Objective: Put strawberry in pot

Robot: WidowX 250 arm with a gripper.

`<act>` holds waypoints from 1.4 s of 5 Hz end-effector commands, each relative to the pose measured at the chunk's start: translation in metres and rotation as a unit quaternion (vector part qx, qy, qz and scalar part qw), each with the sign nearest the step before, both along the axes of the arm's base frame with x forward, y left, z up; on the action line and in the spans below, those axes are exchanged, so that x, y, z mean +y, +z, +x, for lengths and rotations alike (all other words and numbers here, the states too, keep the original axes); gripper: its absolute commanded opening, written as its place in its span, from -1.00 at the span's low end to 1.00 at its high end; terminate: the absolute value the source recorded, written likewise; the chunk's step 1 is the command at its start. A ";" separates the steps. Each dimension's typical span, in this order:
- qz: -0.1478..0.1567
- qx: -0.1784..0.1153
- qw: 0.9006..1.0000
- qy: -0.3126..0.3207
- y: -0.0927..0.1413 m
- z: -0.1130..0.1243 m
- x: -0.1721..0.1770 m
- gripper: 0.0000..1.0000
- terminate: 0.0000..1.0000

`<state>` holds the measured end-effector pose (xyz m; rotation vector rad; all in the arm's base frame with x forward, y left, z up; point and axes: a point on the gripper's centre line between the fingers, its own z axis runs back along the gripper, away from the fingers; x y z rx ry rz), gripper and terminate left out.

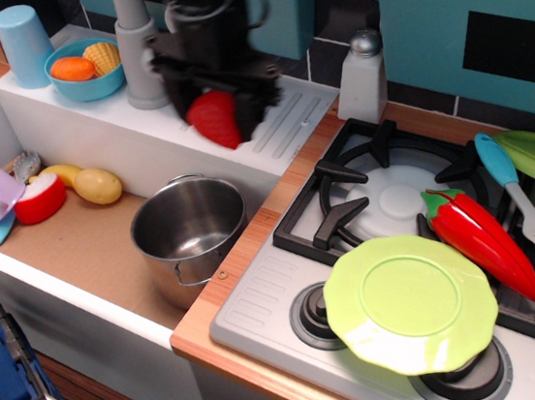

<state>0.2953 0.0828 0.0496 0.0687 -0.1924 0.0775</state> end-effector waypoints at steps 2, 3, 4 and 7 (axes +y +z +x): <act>-0.014 -0.019 1.000 0.001 -0.005 -0.010 0.032 -1.00 -1.00; -0.044 -0.019 0.999 0.005 -0.012 0.000 0.036 1.00 -1.00; -0.044 -0.019 0.999 0.005 -0.012 0.000 0.036 1.00 -1.00; -0.044 -0.019 0.999 0.005 -0.012 0.000 0.036 1.00 1.00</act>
